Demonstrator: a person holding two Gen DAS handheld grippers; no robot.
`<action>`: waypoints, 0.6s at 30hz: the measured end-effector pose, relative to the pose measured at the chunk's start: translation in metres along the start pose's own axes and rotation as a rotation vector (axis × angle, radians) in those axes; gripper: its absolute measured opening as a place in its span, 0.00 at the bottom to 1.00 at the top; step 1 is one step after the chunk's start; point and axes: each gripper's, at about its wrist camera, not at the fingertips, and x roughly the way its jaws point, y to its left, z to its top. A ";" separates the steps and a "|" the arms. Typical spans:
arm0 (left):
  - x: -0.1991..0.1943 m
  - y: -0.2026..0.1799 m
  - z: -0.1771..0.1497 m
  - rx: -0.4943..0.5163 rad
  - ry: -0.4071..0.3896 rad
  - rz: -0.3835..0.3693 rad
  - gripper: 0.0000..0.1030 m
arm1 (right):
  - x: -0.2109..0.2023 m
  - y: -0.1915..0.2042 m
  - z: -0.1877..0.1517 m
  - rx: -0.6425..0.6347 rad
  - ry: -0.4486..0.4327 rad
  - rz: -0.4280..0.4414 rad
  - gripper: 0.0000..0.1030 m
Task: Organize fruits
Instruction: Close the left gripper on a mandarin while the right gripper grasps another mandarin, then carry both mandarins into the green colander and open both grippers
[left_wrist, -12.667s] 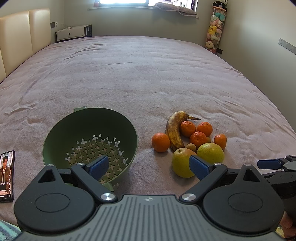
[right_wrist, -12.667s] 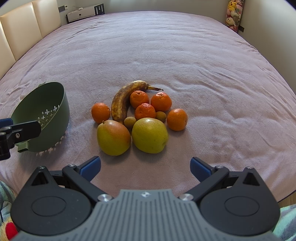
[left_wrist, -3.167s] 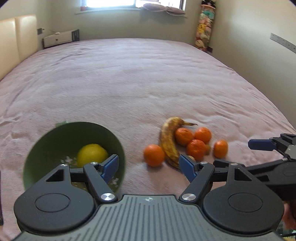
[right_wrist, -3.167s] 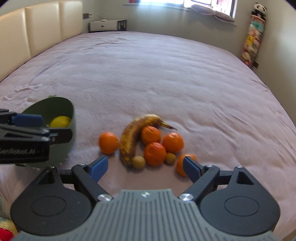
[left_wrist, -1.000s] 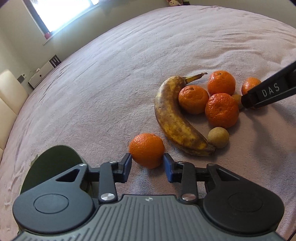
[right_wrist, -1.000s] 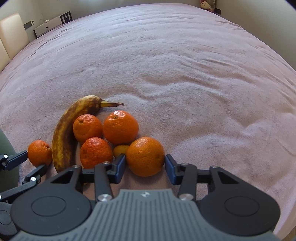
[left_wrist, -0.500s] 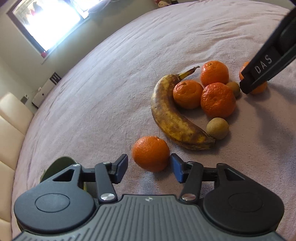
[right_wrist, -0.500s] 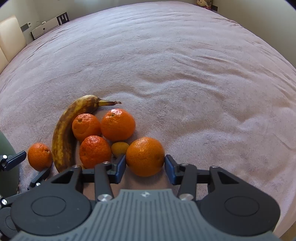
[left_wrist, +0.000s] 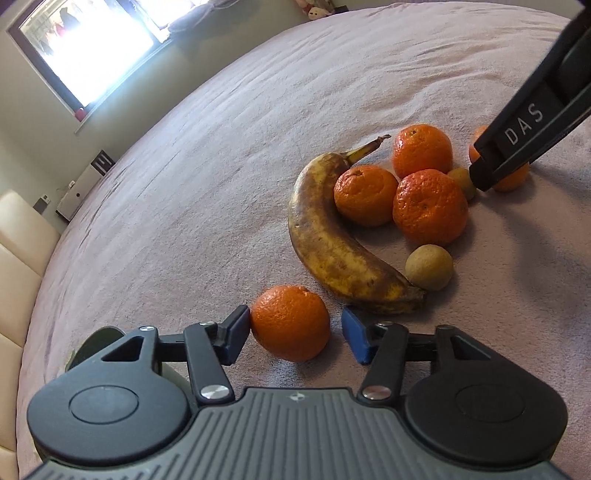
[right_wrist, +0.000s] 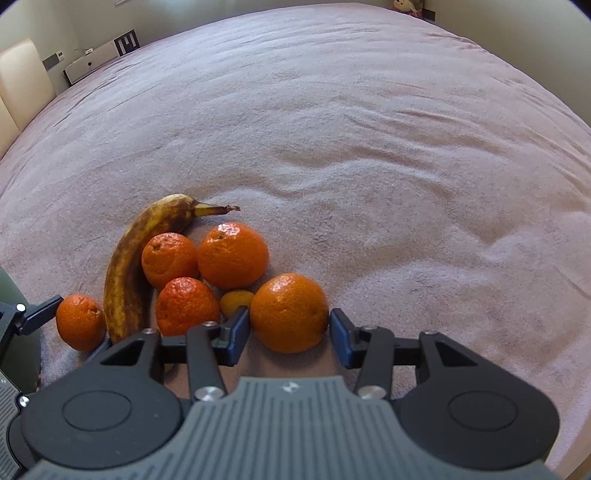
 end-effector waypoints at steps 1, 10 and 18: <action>0.000 0.001 0.000 0.002 0.003 0.007 0.51 | 0.000 -0.001 0.000 0.006 0.002 0.005 0.44; -0.009 0.016 -0.002 -0.085 0.011 -0.024 0.50 | -0.005 0.000 -0.001 0.004 0.000 -0.002 0.42; -0.032 0.037 0.003 -0.180 -0.029 -0.037 0.50 | -0.025 0.007 0.005 -0.018 -0.063 -0.014 0.42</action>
